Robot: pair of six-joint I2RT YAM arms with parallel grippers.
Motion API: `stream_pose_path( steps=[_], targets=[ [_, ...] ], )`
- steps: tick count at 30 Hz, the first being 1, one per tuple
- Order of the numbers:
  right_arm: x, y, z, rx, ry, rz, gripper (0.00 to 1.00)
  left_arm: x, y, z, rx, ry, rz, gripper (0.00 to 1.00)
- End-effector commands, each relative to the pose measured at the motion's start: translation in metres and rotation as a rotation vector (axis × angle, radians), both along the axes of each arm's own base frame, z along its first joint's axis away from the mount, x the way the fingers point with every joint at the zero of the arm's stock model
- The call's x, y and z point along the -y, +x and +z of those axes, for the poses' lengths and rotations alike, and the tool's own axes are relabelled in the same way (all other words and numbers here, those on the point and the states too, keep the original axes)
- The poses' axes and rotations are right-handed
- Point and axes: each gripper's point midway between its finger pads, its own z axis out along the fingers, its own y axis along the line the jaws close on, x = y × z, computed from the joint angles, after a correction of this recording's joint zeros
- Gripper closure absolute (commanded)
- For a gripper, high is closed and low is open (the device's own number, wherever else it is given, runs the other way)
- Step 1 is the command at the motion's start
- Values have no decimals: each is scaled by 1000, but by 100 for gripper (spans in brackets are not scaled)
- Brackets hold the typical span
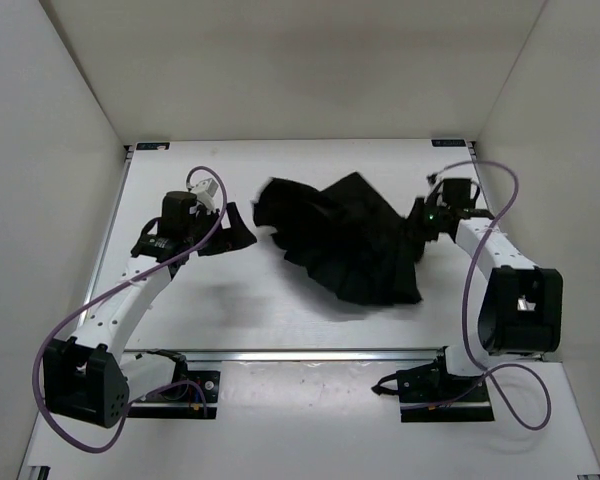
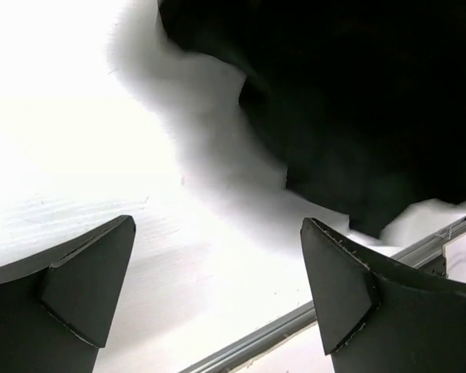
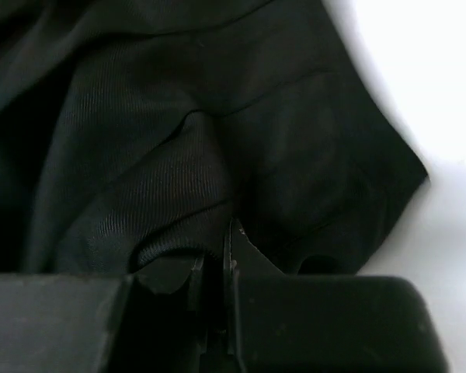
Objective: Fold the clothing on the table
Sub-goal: Move the skirt to the center of the board, then flatten the skirt out
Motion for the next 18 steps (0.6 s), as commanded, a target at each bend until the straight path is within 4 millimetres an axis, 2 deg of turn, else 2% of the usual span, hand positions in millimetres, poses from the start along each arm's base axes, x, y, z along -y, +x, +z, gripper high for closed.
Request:
stream_pose_path(
  steps=[1, 2, 4, 6, 7, 8, 12, 13, 14, 15, 17, 18],
  targets=[
    [-20, -52, -34, -142, 9, 136, 100, 2, 5, 19, 72, -33, 14, 1],
    [-22, -61, -43, -173, -14, 144, 96, 2, 5, 15, 65, -27, 18, 1],
    [-28, -67, -41, -166, -35, 181, 95, 3, 5, 12, 58, -31, 18, 1],
    [-36, -73, -41, -175, -57, 222, 89, 6, 6, 11, 57, -38, 13, 2],
    [-38, -74, -38, -175, -71, 231, 84, 9, 6, 12, 59, -44, 5, 1],
    [-37, -76, -37, -190, -77, 229, 71, 9, 9, 12, 63, -43, 7, 1],
    [-11, -78, -23, -217, -98, 129, 43, 18, 18, 16, 76, -36, -17, 1],
    [0, -73, -14, -191, -89, 80, 34, 20, 21, 16, 78, -34, -26, 2],
    [0, -75, -6, -168, -83, 73, 25, 24, 25, 20, 87, -40, -34, 2],
    [15, -71, -3, -157, -65, 9, 20, 26, 30, 24, 95, -45, -38, 2],
    [32, -73, 1, -111, -72, -67, 10, 33, 37, 22, 85, -44, -51, 2],
    [40, -73, 3, -96, -83, -98, 9, 35, 39, 26, 96, -46, -57, 1]
  ],
)
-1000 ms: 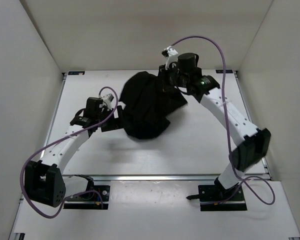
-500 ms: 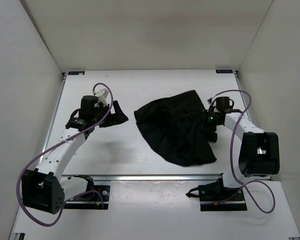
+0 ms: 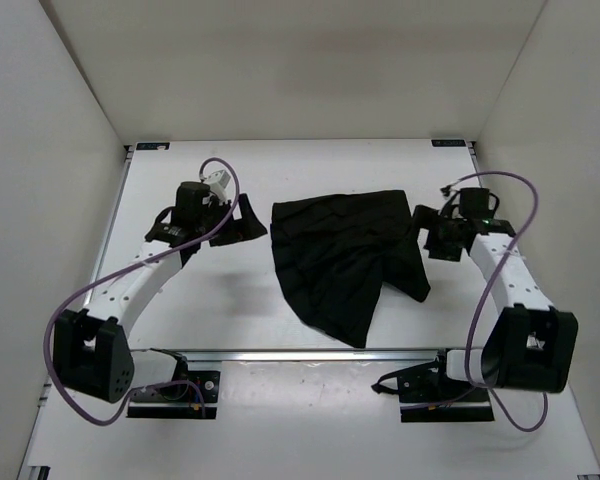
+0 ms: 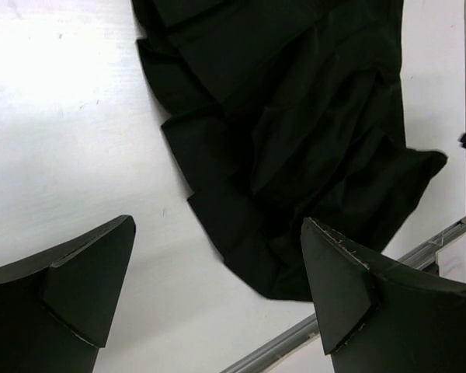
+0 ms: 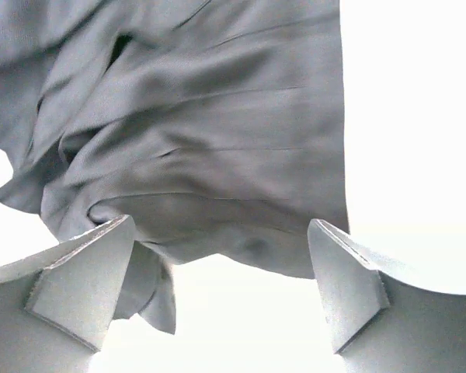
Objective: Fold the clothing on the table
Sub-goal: Flatten the skirt out
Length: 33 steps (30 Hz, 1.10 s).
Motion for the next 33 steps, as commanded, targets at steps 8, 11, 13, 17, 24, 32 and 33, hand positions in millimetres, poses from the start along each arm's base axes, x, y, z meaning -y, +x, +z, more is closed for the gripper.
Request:
stream_pose_path(
  steps=[8, 11, 13, 17, 24, 32, 33],
  targets=[
    [21, -5, -40, -56, -31, -117, 17, 29, 30, 27, 78, -25, -78, 1],
    [17, 1, -58, -97, -77, -118, 16, 31, 33, 27, 73, -21, -94, 1],
    [15, 9, -63, -105, -87, -117, 17, 27, 37, 30, 75, -18, -89, 2],
    [7, 24, -71, -117, -62, -105, 41, 26, 36, 26, 68, -12, -97, 1],
    [-22, 46, -94, -179, -17, -21, 70, 41, 31, 19, 35, -42, -149, 1],
    [-114, 66, -82, -143, 31, 224, 73, 41, 37, 18, 26, -41, -147, 1],
    [-126, 63, -81, -139, 48, 268, 73, 41, 36, 16, 25, -38, -150, 2]
  ],
)
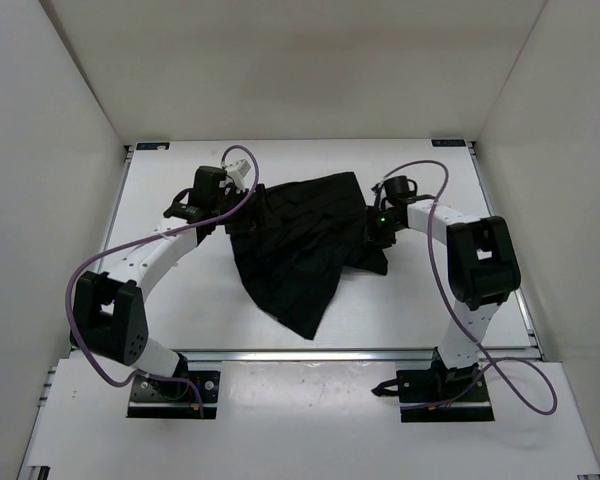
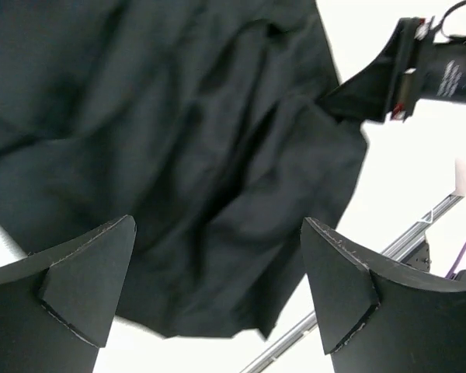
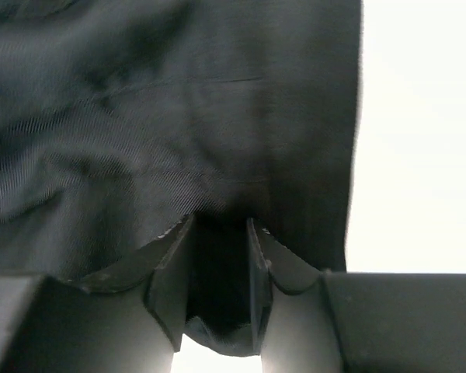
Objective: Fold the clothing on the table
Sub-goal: Flatten the skirt out
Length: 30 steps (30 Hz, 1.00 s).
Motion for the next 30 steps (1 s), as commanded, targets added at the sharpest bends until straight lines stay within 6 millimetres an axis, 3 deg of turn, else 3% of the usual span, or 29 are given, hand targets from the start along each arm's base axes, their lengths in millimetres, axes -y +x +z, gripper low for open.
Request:
stream_pose_path(
  steps=[1, 6, 8, 11, 14, 17, 21, 24, 30],
  targets=[
    [-45, -11, 10, 23, 75, 144, 70, 3, 6, 19, 48, -21, -17, 2],
    [-69, -56, 14, 48, 35, 293, 53, 9, 8, 7, 46, -9, -32, 2],
    [-67, -71, 23, 67, 25, 303, 40, 18, 4, 1, 33, -17, -58, 1],
    [-59, -82, 45, 106, 100, 237, 36, 38, -2, -11, 1, -22, -111, 1],
    [-28, -74, 65, 204, 141, 83, 34, 62, -17, -23, -31, -15, -180, 2],
    [12, -71, 69, 277, 86, -30, 28, 83, -34, -31, -47, -8, -233, 2],
    [49, -62, 76, 285, 73, -108, 27, 100, -59, -50, -67, 31, -277, 2],
    [64, -52, 80, 299, 59, -143, 28, 106, -76, -78, -108, 91, -292, 12],
    [51, -31, 90, 331, 57, -96, 30, 102, -110, -126, -232, 175, -304, 54]
  ],
)
